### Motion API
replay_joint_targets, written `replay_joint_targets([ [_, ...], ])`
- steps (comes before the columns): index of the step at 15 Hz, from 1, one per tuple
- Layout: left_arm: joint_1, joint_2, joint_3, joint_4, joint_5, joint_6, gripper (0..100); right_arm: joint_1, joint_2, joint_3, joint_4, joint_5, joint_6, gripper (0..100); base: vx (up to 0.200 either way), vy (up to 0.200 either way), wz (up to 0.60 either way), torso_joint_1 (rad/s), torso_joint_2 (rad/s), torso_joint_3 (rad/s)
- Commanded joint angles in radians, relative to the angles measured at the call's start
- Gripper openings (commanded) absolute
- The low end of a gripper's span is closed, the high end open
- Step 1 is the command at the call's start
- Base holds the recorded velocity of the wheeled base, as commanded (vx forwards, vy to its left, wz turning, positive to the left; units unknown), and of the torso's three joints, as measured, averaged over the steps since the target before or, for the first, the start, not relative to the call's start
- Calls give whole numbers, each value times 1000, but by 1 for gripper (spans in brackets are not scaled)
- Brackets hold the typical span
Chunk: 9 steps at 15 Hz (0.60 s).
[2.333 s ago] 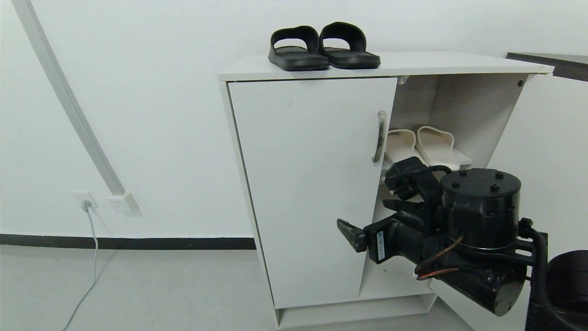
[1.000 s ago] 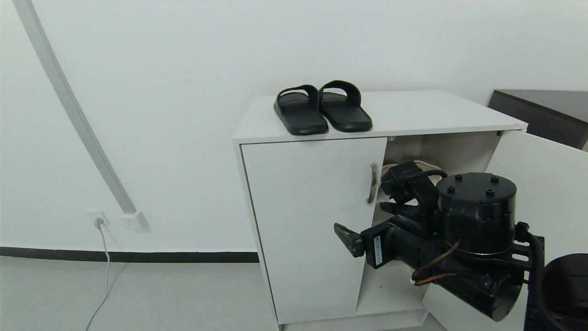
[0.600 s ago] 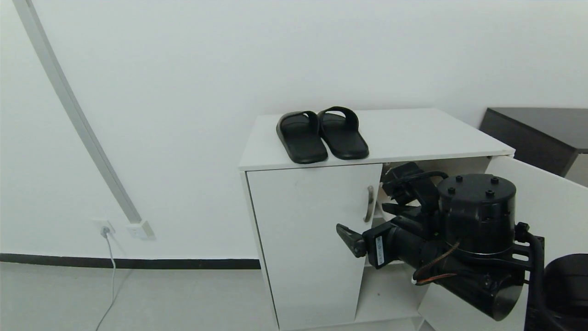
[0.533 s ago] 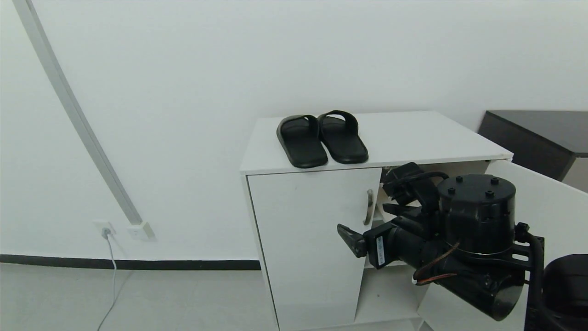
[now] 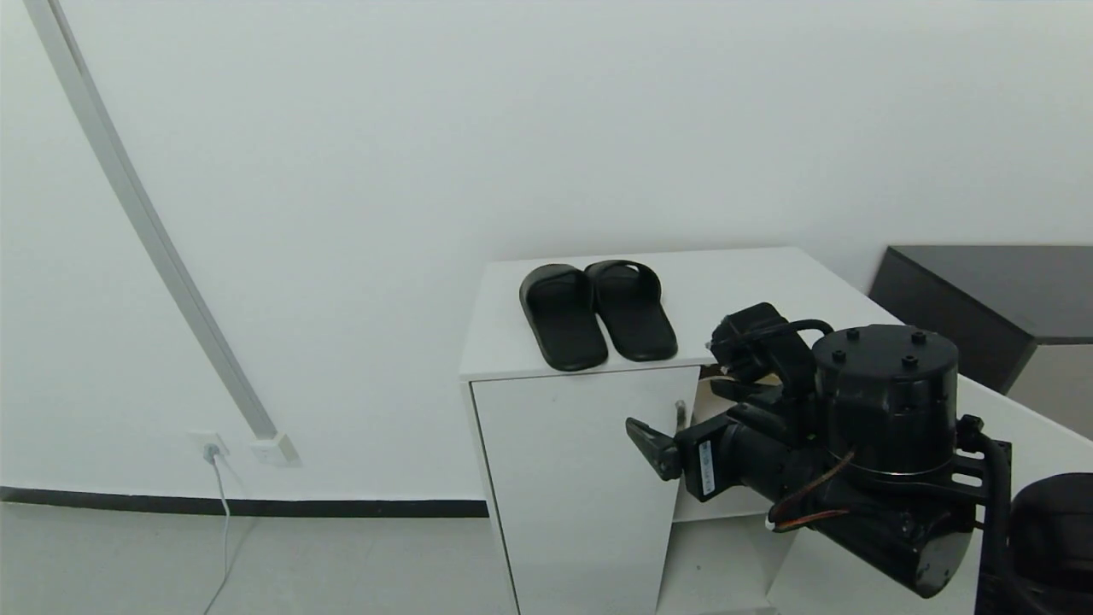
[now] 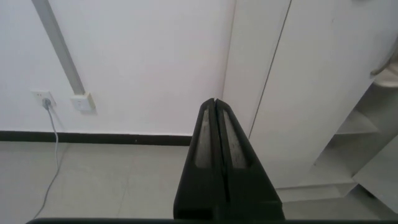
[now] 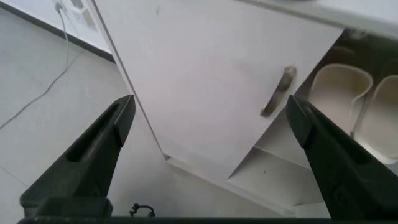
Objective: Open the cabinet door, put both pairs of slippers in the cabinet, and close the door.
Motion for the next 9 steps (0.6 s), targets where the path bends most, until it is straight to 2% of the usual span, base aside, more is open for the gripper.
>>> replay_joint_targets([
  [1,0,1,0,0,1,0,0,0,3,0,0,0,0,100,0,0,0,251,-569,-330],
  [9,0,1,0,0,1,0,0,0,5,-2,-5,0,2,100,0,0,0,246,-552,-310],
])
